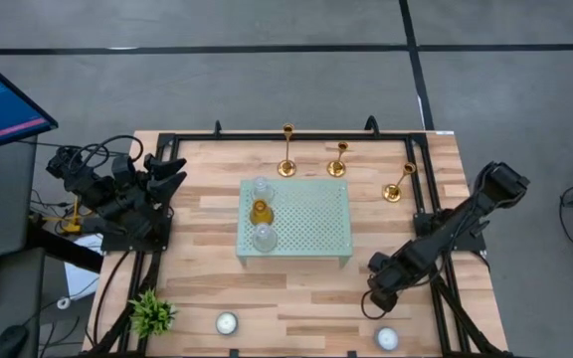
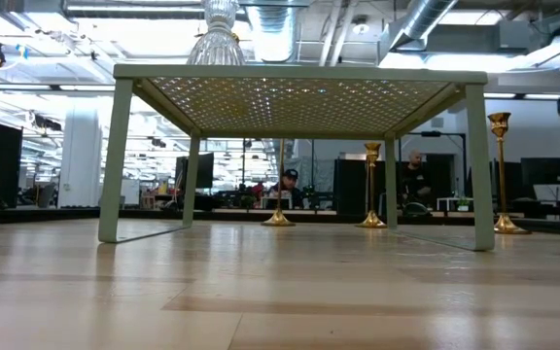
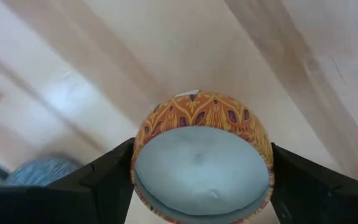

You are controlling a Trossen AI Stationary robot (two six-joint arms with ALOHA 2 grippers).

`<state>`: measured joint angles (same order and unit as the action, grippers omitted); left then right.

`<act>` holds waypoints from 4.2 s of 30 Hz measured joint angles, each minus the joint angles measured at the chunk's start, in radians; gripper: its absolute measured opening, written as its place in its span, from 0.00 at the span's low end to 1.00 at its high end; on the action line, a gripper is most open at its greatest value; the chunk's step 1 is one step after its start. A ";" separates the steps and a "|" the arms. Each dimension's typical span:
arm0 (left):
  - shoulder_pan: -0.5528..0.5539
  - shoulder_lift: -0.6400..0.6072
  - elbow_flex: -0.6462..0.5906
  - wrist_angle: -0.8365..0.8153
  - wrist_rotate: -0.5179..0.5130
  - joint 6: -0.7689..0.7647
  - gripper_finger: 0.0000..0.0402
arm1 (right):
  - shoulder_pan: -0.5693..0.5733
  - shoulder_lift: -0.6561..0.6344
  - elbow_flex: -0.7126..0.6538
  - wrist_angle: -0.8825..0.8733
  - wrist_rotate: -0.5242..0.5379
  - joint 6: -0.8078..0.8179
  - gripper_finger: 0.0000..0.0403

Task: Pick & Place candle stick holders
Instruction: Put the orange scented candle on the shelf, then put the right blue scented candle on the shelf

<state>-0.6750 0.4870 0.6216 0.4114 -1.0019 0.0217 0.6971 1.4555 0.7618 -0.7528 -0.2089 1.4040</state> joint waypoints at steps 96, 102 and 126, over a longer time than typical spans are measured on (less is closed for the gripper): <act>0.000 0.000 0.000 0.000 0.000 0.008 0.60 | -0.850 0.645 1.328 -0.489 0.190 -1.308 0.73; 0.000 0.000 0.000 0.000 0.000 0.026 0.60 | -0.848 0.645 1.328 -0.488 0.187 -1.308 0.76; 0.000 0.000 0.000 0.000 0.000 0.026 0.60 | -0.832 0.483 1.328 -0.589 0.186 -1.251 0.84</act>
<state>-0.6746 0.4870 0.6216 0.4118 -1.0019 0.0479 -0.1348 1.9383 2.0899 -1.3418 -0.0225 0.1531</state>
